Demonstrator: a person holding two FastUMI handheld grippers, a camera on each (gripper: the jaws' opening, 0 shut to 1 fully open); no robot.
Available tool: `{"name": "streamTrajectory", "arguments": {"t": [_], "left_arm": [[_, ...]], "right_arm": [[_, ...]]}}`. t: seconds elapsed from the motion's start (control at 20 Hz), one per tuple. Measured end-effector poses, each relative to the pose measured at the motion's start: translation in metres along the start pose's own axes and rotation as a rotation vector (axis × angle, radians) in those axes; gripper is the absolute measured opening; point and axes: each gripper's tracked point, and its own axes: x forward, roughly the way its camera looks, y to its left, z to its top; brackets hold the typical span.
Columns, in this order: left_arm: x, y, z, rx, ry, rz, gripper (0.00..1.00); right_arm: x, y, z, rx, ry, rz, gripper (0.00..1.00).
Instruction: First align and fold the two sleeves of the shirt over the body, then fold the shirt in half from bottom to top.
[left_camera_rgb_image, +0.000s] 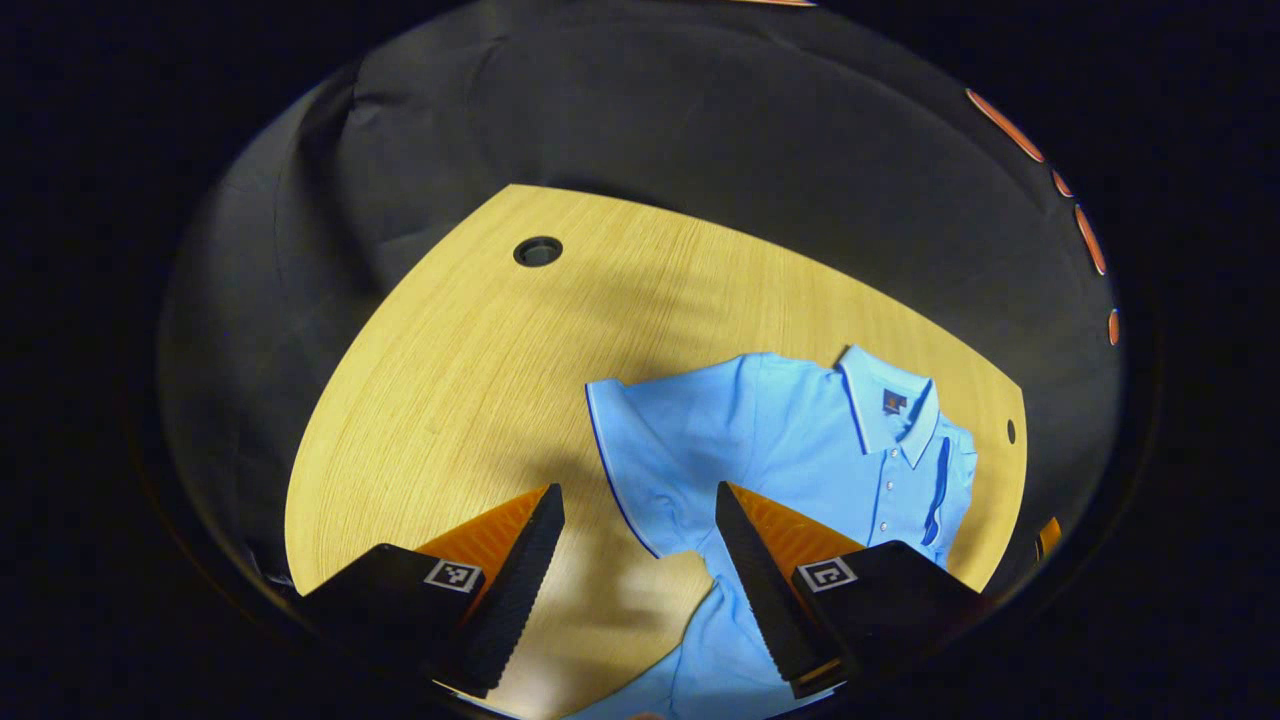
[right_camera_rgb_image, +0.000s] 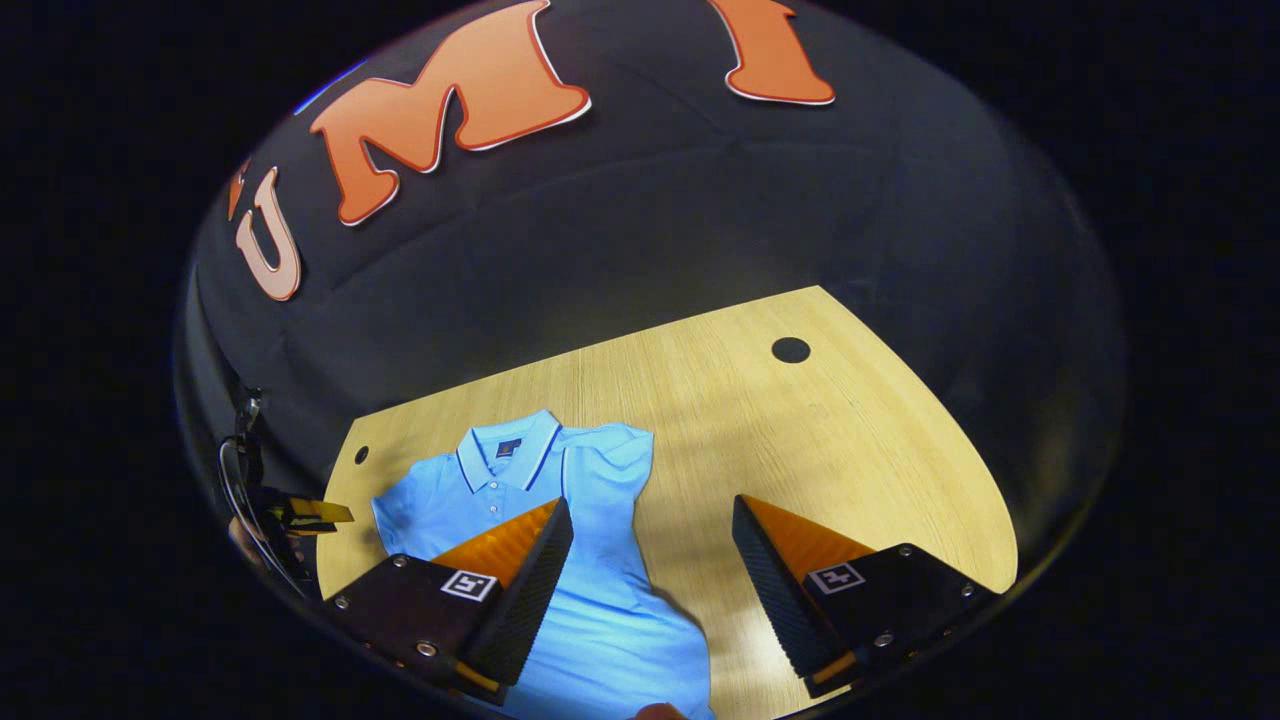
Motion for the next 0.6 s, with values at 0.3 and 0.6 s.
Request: {"name": "streamTrajectory", "arguments": {"t": [0.3, 0.6], "left_arm": [[0.037, 0.006, -0.008, 0.029, 0.146, 0.047, 0.96], [0.061, 0.012, -0.010, 0.079, 0.201, 0.127, 0.77]], "right_arm": [[-0.033, -0.012, -0.013, 0.006, -0.026, -0.018, 0.98], [-0.054, -0.023, -0.010, 0.039, -0.059, -0.026, 0.98]]}}
